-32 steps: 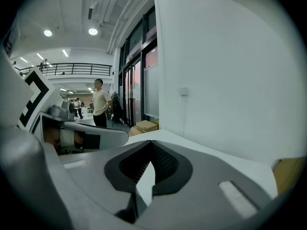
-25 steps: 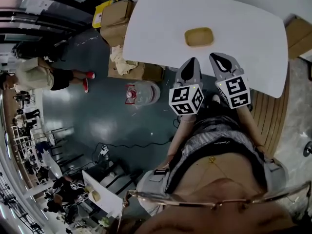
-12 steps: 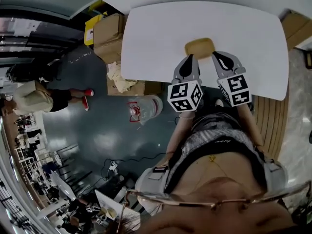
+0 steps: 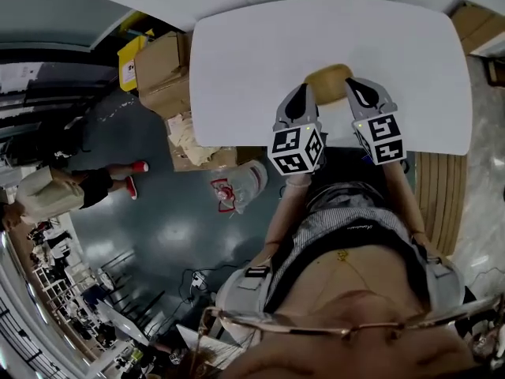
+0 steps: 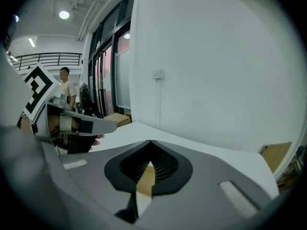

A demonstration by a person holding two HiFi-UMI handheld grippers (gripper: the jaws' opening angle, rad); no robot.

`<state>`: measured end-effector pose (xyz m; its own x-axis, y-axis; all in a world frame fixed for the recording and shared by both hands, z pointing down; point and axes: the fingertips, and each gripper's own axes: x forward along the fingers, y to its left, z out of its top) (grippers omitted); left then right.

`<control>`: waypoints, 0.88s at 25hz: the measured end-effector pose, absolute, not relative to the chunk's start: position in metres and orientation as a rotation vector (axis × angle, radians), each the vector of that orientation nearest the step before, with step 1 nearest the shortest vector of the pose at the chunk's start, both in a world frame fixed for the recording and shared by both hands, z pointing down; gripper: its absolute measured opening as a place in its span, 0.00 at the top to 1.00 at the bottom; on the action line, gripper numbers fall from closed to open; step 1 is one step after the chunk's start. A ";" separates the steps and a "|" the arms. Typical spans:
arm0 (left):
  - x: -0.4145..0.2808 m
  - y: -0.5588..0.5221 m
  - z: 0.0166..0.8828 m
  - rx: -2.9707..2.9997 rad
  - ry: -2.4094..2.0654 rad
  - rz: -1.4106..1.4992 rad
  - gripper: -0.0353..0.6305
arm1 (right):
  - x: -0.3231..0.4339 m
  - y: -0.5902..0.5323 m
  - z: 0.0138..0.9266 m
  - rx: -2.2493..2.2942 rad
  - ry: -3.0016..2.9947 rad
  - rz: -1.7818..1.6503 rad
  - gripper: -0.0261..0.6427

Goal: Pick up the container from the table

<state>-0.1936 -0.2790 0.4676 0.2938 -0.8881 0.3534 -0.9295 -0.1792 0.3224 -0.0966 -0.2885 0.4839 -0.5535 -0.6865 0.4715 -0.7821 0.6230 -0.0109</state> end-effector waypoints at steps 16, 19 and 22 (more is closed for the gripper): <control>-0.212 -0.300 0.543 1.909 -1.605 0.282 0.95 | -0.088 -0.325 0.554 1.025 -2.294 0.406 0.92; -0.209 -0.303 0.555 1.875 -1.601 0.314 0.95 | -0.083 -0.332 0.567 0.989 -2.274 0.427 0.92; -0.207 -0.306 0.567 1.845 -1.591 0.343 0.95 | -0.077 -0.337 0.581 0.960 -2.238 0.445 0.92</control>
